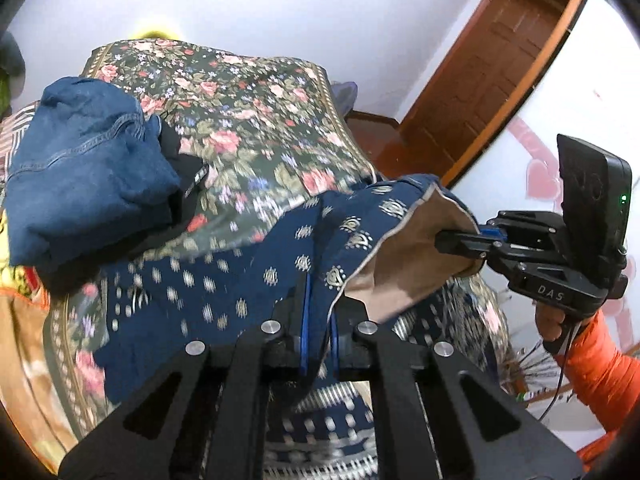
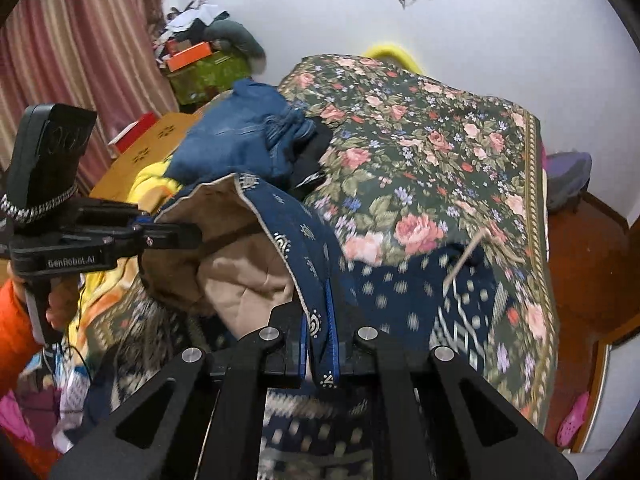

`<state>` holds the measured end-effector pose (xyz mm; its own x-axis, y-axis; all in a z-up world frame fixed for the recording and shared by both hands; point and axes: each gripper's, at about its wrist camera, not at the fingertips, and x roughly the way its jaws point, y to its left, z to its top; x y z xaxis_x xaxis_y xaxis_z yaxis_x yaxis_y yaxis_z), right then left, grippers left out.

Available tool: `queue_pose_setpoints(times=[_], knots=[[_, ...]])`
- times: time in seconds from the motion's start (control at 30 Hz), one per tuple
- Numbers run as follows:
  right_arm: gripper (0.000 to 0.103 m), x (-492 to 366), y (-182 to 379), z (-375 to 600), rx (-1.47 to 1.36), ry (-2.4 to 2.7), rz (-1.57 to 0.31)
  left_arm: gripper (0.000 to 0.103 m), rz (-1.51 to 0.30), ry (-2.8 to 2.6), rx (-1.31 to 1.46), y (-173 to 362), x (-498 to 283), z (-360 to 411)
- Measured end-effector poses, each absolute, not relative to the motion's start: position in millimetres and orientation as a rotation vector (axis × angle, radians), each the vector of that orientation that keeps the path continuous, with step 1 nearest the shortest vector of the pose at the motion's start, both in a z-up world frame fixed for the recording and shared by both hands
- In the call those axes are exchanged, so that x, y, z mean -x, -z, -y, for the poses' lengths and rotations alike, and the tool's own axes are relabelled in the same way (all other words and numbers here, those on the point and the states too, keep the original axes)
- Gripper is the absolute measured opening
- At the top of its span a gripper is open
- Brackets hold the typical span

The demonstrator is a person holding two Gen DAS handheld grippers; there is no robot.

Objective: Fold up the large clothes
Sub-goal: 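Fold the held hood over the hoodie body with both grippers and release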

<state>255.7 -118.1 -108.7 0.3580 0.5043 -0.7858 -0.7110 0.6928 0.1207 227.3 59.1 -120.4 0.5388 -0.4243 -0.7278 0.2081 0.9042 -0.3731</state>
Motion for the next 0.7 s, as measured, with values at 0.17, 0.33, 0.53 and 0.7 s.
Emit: queue_pose_setpoints(times=[0.17,0.33,0.53,0.7], knots=[[0.008,-221,120,132,0.287,-0.768,-0.935,0.007,-0.960,0.343,0.167,130,-188,-39],[0.019,-203,134,141,0.316,-0.725,-1.002,0.032,-1.031,0.327,0.114,150,-159,-24],[0.030,-188,120,158,0.267,-0.768,-1.019,0.037,-1.023,0.333,0.122,140,-136,-20],[0.034,-188,88,163,0.220,-0.774,-0.926,0.046,-0.911,0.306,0.110,101,-134,-28]])
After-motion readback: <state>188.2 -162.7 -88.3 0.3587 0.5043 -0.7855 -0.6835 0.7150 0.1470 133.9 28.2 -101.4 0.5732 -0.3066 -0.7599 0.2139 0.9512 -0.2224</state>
